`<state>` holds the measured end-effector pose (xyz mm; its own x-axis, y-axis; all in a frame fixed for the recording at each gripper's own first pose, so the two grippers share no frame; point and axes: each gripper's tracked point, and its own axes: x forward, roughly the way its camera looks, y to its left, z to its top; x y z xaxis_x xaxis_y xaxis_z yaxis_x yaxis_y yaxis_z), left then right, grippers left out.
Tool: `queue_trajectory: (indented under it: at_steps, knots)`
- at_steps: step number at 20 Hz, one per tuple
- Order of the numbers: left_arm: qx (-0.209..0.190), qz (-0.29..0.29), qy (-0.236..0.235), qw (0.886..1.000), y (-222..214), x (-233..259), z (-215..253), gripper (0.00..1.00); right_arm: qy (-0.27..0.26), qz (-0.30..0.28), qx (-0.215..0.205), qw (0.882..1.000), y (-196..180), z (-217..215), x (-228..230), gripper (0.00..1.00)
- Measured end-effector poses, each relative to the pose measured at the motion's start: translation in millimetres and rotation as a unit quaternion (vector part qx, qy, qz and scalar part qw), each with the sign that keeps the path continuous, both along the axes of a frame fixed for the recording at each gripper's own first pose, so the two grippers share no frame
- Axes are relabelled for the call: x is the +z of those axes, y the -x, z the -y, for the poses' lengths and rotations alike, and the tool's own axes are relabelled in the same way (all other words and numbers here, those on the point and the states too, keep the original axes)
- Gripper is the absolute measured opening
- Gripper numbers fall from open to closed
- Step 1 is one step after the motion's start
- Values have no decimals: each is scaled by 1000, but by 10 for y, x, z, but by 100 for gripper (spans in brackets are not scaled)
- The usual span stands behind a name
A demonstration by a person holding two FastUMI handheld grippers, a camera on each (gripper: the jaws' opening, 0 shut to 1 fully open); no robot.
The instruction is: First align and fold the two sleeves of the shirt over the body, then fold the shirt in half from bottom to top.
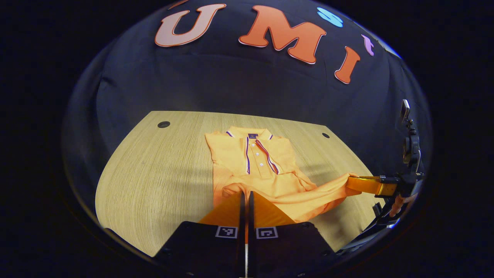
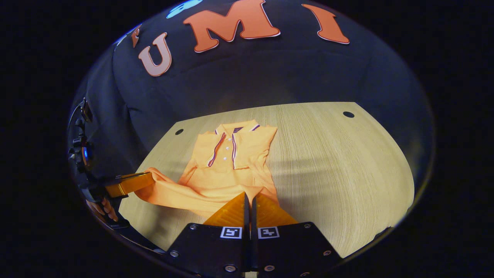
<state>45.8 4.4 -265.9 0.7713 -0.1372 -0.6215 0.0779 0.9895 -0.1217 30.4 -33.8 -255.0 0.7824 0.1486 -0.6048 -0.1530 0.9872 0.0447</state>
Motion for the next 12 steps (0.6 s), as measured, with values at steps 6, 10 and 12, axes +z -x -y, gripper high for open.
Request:
queue_trajectory:
  at_steps: [6, 10, 12]
  knots:
    - [-17, -13, 4, 1000, -460, -75, -110, 3, 10, -7, -15, 1000, -502, -75, -16, 1]
    - [-20, -22, 8, 1000, -830, -117, -236, 2, 20, -8, -28, 999, -907, -108, -5, 1]
    - [-21, -22, 11, 999, -1029, -133, -298, 3, 26, -9, -33, 999, -1105, -130, -7, 1]
